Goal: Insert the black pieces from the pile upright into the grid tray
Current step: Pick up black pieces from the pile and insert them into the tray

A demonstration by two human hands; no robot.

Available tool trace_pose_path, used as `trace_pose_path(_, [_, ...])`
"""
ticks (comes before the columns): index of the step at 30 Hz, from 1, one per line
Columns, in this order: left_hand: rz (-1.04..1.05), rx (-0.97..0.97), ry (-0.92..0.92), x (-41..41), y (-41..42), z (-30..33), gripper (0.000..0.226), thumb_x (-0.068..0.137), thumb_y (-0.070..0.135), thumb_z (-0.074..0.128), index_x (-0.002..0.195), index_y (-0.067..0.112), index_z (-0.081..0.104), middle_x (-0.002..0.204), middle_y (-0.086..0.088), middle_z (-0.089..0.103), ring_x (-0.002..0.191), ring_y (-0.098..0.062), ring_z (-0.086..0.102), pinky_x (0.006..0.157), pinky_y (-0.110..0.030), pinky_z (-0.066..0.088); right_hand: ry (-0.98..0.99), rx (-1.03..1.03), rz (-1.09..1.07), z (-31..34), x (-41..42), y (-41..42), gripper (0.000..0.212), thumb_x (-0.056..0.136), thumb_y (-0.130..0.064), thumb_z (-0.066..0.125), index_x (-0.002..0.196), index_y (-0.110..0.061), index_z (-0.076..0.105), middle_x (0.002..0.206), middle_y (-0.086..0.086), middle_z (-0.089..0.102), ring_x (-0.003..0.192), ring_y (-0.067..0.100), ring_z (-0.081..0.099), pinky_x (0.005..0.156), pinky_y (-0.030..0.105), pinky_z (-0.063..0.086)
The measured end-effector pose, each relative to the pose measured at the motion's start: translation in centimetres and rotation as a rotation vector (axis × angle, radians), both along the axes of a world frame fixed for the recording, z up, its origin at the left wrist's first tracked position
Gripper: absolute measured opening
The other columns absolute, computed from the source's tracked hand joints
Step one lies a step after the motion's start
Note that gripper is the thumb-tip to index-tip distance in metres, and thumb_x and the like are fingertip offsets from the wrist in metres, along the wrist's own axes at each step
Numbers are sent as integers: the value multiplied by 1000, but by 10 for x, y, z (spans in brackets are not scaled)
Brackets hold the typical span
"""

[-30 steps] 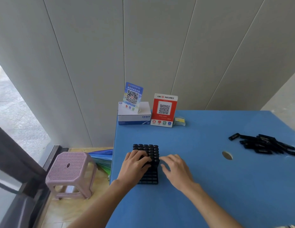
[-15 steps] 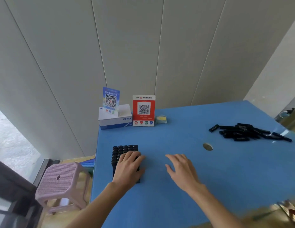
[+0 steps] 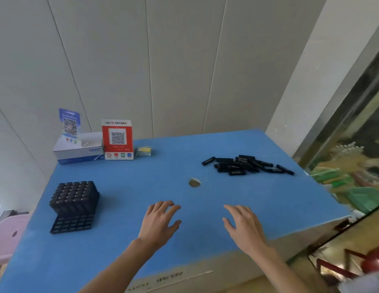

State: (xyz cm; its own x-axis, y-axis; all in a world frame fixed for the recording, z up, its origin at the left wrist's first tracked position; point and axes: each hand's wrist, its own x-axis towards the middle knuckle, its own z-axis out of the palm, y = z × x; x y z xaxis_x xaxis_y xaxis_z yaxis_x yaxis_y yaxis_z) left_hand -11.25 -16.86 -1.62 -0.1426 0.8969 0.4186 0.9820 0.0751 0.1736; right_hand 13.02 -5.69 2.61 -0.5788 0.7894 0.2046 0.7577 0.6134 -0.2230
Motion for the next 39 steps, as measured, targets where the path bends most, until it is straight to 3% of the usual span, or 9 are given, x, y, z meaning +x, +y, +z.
trace_pose_path(5, [-45,-35,-23,46,30,-4,46,65,43,80,105,31,62,101,10,63,90,-14,60,77,-29,49,12,-25,-78,-8,63,26,34,75,-25,76,106,-16,67,90,-1,68,85,24,63,66,37,54])
trace_pose_path(15, [-47,-63,-65,70,131,-18,42,62,39,82,99,31,63,96,12,64,85,-10,62,72,-26,50,12,-123,-98,-23,96,109,35,88,-30,60,121,-18,60,110,-2,65,106,21,57,83,33,50])
trace_pose_path(20, [-37,-59,-118,76,194,-22,41,65,35,82,101,29,63,96,10,64,84,-14,63,70,-30,51,-27,-184,-82,-17,96,175,39,94,-34,49,132,-23,49,124,-8,57,117,14,47,91,24,43])
trace_pose_path(28, [1,-85,-210,84,281,-21,35,74,28,75,107,24,63,103,7,64,93,-18,61,77,-34,49,-29,-193,-81,-19,97,262,39,95,-34,47,132,-21,48,125,-6,55,120,12,46,94,23,42])
trace_pose_path(39, [130,-34,-213,111,329,-27,40,63,9,84,96,21,67,89,8,66,79,-20,61,63,-31,52,-40,-149,-114,-37,140,362,32,90,-28,56,121,-17,57,112,0,62,107,20,54,84,31,49])
